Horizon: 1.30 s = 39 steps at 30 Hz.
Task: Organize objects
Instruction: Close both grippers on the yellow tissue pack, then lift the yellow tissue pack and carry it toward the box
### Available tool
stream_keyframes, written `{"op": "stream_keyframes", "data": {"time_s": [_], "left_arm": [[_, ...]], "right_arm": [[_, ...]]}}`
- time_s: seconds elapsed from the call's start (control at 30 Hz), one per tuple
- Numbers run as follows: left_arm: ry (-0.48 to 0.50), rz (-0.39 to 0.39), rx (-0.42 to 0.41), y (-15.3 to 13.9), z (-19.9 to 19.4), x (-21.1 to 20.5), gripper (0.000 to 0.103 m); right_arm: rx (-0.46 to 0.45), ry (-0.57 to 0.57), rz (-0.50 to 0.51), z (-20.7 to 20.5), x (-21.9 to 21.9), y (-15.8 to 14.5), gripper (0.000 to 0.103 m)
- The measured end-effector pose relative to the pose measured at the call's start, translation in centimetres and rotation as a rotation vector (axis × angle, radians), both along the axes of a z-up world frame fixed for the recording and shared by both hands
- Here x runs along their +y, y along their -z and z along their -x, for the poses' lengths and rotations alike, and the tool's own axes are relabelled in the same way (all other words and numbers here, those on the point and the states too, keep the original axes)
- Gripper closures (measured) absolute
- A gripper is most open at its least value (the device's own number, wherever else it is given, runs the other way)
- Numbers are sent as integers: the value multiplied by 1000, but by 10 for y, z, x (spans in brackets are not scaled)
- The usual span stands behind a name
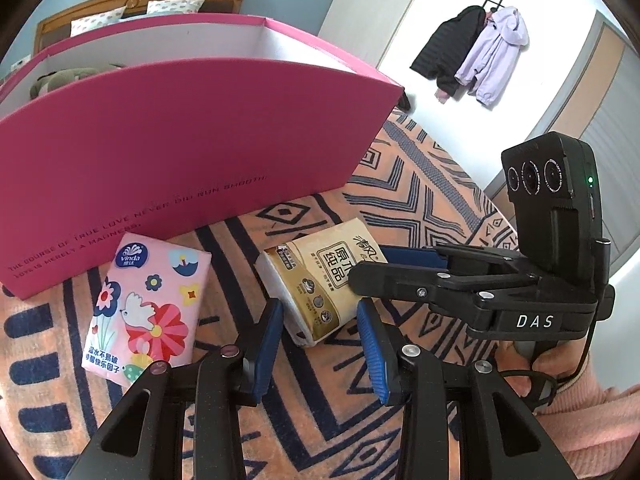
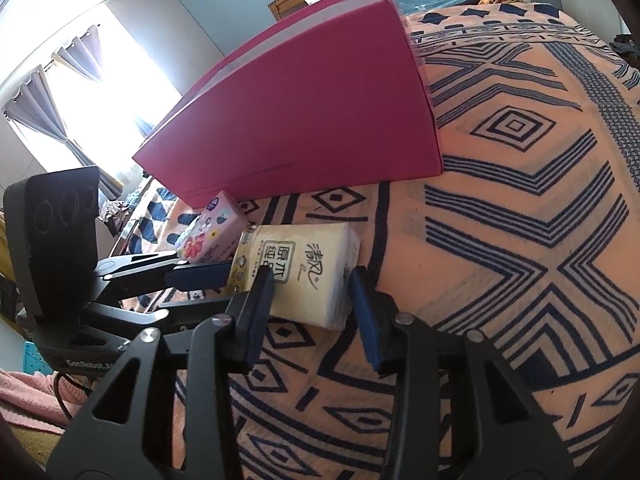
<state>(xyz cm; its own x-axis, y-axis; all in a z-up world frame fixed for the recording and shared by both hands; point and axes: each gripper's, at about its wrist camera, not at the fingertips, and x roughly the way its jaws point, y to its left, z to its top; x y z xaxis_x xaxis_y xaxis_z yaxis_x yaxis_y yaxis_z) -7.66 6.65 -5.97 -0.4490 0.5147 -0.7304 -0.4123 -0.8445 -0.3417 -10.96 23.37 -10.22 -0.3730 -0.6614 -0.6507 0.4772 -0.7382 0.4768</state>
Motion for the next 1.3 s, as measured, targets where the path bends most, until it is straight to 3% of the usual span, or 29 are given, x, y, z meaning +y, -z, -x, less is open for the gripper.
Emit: {"op": "stream_keyframes", "data": {"time_s": [1.3], "left_arm": [[-8, 14, 134, -41, -16, 1, 65]], "right_arm": [[150, 4, 9, -15, 5, -39, 60]]}}
